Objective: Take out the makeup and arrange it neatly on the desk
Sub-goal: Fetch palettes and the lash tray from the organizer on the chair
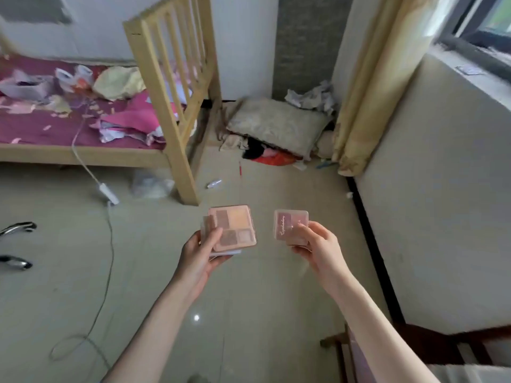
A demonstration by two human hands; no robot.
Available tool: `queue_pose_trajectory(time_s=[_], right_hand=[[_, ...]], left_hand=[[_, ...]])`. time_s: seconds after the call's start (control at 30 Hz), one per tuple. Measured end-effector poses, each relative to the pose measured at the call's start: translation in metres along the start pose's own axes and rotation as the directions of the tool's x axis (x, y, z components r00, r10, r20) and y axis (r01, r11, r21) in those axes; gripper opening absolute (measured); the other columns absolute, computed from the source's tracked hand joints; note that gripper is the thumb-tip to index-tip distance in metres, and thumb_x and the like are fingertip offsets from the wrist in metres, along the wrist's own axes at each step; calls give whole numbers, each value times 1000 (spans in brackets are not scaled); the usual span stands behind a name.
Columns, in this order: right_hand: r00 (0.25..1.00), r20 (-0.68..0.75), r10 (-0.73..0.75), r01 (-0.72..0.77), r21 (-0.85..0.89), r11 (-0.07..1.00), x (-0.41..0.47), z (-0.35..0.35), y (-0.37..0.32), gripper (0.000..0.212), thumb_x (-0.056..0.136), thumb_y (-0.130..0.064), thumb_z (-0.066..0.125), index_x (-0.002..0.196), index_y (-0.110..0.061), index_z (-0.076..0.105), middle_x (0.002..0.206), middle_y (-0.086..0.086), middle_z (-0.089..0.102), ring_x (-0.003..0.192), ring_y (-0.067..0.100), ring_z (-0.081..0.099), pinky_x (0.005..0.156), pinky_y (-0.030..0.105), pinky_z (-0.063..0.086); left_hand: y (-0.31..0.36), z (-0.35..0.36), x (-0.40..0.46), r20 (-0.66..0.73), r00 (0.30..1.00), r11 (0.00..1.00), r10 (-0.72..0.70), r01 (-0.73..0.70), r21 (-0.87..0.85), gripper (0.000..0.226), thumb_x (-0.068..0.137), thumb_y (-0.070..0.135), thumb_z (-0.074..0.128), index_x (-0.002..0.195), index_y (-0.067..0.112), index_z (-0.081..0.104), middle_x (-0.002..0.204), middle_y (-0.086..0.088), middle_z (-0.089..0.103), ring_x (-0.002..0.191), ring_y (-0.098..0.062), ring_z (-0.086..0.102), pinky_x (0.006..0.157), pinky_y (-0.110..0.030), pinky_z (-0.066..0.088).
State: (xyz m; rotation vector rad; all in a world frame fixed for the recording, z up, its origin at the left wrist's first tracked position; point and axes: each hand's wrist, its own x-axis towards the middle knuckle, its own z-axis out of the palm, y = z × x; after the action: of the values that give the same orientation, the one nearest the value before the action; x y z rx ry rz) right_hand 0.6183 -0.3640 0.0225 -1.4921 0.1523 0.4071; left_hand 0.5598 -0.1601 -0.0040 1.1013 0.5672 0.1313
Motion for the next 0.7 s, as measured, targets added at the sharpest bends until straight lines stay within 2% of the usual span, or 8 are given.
queue_pose_trajectory(time_s=[0.17, 0.37, 0.47, 0.6, 0.7], right_hand=[[978, 209, -10, 24, -65, 998, 15, 141, -18, 17, 89, -16, 56, 75, -14, 66, 65, -3, 67, 59, 5, 61, 56, 17, 46], [897, 438, 55, -3, -120, 993, 22, 319, -1, 17, 90, -16, 56, 77, -14, 67, 62, -2, 64, 56, 8, 58, 55, 18, 45], [819, 562, 112, -4, -190, 982, 15, 398, 14, 20, 90, -17, 56, 73, -15, 66, 58, -5, 63, 55, 7, 58, 57, 20, 45], [679, 706, 203, 13, -288, 957, 7, 498, 35, 24, 92, -16, 52, 70, -14, 62, 56, -6, 58, 55, 7, 55, 58, 21, 45], [571, 776, 268, 10, -333, 943, 1, 569, 51, 21, 92, -14, 51, 73, -10, 60, 60, -2, 57, 59, 10, 55, 59, 22, 48]], left_hand=[[50, -119, -5, -214, 975, 986, 57, -89, -141, 12, 88, 17, 58, 96, 10, 63, 93, -10, 69, 80, -20, 69, 60, -26, 55], [94, -257, -20, -408, 904, 963, 131, -214, -165, 11, 86, 18, 60, 95, 14, 65, 86, -4, 73, 79, -21, 71, 61, -25, 55], [108, -321, -38, -544, 829, 944, 132, -273, -187, 13, 87, 19, 60, 97, 12, 65, 90, -6, 72, 83, -20, 70, 62, -25, 55], [121, -396, -63, -721, 682, 910, 122, -368, -194, 14, 87, 20, 59, 97, 13, 65, 87, -4, 73, 82, -18, 70, 65, -27, 56], [127, -447, -74, -825, 561, 883, 60, -416, -219, 15, 88, 22, 59, 98, 12, 65, 85, -4, 73, 81, -18, 70, 65, -27, 55]])
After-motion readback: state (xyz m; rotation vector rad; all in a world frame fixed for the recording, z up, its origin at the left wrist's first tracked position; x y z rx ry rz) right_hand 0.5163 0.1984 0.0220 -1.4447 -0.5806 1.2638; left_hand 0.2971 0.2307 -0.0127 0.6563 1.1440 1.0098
